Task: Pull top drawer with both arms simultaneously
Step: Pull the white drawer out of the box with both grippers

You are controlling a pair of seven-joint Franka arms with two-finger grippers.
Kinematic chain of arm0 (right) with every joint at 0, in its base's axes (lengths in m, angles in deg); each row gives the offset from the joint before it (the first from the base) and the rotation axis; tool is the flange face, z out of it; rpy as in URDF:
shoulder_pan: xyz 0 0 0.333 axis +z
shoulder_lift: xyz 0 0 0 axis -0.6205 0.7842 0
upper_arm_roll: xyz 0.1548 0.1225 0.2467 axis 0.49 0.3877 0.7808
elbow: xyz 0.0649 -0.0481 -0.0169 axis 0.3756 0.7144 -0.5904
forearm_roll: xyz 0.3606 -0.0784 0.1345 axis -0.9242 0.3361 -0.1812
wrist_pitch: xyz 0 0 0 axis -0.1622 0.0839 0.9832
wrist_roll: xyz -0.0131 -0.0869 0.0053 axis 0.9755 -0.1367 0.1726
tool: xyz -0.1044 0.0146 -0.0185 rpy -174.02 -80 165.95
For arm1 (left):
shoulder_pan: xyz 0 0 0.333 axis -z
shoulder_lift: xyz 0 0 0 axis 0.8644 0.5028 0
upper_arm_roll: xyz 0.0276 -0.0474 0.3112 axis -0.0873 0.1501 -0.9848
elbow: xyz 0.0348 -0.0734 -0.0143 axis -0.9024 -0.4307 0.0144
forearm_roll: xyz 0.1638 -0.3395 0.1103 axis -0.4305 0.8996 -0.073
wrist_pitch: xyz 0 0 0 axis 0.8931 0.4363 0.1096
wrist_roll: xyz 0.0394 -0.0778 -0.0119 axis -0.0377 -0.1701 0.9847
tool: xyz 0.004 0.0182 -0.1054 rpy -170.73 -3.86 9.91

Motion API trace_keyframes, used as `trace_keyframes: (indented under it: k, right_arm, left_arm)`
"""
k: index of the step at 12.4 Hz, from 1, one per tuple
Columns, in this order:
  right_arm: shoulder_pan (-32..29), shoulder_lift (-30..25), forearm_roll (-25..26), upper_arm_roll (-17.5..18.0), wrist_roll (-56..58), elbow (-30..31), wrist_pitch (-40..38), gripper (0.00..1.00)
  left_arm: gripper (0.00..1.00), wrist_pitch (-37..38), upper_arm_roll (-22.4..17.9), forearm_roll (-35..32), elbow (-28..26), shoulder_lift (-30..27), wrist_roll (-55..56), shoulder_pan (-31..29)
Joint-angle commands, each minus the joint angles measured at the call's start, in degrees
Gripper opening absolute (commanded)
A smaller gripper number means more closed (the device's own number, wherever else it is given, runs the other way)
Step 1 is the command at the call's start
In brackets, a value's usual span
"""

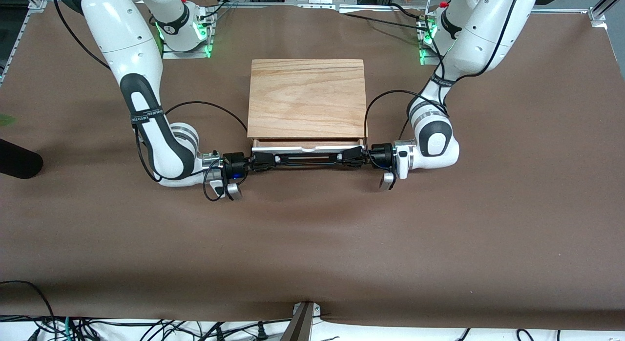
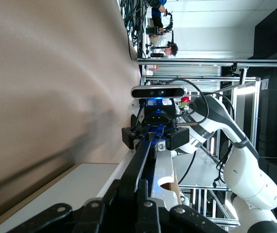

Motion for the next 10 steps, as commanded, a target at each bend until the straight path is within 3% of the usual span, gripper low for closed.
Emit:
trace_keyframes:
  k: [1,10]
  right_arm:
    - [-3.5,-1.6,-4.6,0.4,-7.2,-5.0,-2.4,0.0]
    - [-3.5,-1.6,-4.6,0.4,-7.2,-5.0,-2.5,0.0]
  left_arm:
    - [0.0,-3.5,-1.2,1.1,-0.7,-3.7,3.2,1.0]
    - [0.0,-5.8,-1.5,1.0,3.0,-2.6,6.5,1.3]
